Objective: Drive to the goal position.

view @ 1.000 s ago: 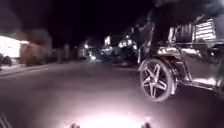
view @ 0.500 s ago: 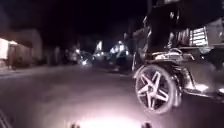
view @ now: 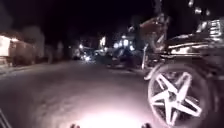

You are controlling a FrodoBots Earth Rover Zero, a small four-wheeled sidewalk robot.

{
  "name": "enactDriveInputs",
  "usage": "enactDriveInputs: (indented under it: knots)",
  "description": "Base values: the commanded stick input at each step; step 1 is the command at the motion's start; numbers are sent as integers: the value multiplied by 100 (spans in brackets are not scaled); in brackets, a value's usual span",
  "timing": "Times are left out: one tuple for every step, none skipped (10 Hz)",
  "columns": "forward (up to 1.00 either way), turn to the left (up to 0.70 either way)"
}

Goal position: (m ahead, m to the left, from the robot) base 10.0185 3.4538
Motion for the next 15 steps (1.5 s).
enactDriveInputs:
  knots:
    - [85, 34]
    - [85, 34]
    - [85, 34]
    - [85, 34]
    - [85, 18]
    - [85, 0]
    - [85, 0]
    - [85, 0]
    - [85, 0]
    - [85, 0]
    - [85, 0]
    - [85, -4]
    - [85, -19]
    - [85, -31]
    - [85, -34]
